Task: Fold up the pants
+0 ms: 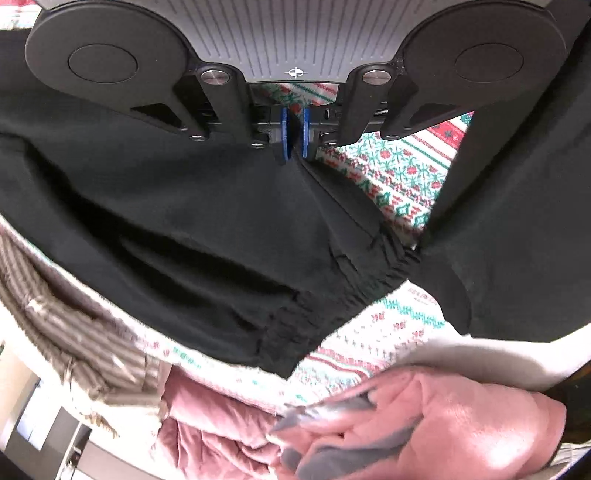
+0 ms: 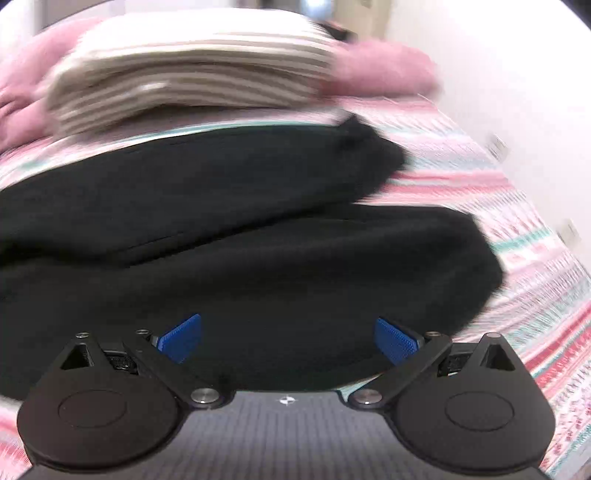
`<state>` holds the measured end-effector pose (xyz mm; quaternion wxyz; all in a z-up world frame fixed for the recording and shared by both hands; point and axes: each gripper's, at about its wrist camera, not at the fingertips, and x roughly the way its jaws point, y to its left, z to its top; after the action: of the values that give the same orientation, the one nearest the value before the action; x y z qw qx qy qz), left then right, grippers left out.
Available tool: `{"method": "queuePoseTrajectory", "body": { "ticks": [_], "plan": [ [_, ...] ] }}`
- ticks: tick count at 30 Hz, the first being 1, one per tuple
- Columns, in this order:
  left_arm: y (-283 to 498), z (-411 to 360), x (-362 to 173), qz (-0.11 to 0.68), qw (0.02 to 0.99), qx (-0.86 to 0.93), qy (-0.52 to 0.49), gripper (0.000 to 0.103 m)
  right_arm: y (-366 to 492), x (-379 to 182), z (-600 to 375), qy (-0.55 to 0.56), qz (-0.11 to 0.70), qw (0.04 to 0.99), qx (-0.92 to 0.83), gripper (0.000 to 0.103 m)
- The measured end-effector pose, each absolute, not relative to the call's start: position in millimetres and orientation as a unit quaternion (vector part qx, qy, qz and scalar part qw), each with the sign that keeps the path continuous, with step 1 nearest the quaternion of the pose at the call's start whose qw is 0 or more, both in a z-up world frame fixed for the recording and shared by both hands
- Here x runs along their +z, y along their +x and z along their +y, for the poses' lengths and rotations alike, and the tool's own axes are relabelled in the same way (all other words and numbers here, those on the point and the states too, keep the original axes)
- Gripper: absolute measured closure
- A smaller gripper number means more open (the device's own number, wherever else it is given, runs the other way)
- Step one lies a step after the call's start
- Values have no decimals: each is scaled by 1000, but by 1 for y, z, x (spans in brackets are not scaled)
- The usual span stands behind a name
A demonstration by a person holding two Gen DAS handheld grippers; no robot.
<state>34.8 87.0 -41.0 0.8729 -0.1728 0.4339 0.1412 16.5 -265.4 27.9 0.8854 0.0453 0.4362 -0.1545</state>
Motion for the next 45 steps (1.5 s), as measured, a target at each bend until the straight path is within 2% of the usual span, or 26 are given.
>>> {"method": "queuePoseTrajectory", "body": {
  "ticks": [2,5,10,14,16,17,18,19,20,21,24,28,31,35,37,38,40,41,42,45],
  "plan": [
    [35,89,-38,434,873,138,-175,86,25,23,-316,89,441,869,-205,0],
    [28,83,-24,412,890,140,-136,75,29,11,-385,163,432,846,-265,0],
    [28,55,-3,378,916,120,-59,52,38,-16,-438,192,437,821,-312,0],
    [39,29,6,375,921,99,-25,51,46,-34,-453,208,430,817,-323,0],
    [43,19,11,373,924,86,-14,46,52,-34,-453,198,420,824,-324,10],
    [45,16,13,370,926,81,-8,45,55,-34,-453,194,419,825,-326,22],
    [48,10,17,363,928,80,2,44,56,-34,-453,191,415,828,-326,40],
    [51,6,20,358,930,79,12,43,55,-32,-453,191,411,831,-323,50],
    [57,1,24,354,932,76,19,43,55,-31,-453,196,410,833,-315,68],
    [63,-3,28,353,933,70,19,41,55,-28,-455,207,410,832,-311,73],
    [76,-9,29,355,933,53,8,39,43,-5,-450,197,397,835,-326,75],
    [94,-2,11,393,918,51,3,39,18,31,-458,231,360,841,-332,75],
    [105,14,-1,415,907,73,-8,39,8,37,-470,258,354,830,-344,75],
    [114,34,-10,437,895,89,-19,39,20,23,-471,254,384,806,-373,74],
    [118,41,-13,444,890,102,-20,33,37,18,-459,201,409,801,-388,71],
    [120,45,-15,449,887,107,-21,33,43,19,-451,173,412,800,-400,66],
    [124,52,-17,457,882,110,-26,33,52,27,-433,114,393,810,-420,47],
    [127,55,-17,459,881,110,-27,33,54,32,-424,84,377,816,-430,28],
    [128,58,-17,460,881,110,-29,33,57,38,-412,42,354,822,-444,15],
    [133,69,-15,463,879,109,-40,31,65,55,-377,-25,317,846,-428,12]
  ]
}}
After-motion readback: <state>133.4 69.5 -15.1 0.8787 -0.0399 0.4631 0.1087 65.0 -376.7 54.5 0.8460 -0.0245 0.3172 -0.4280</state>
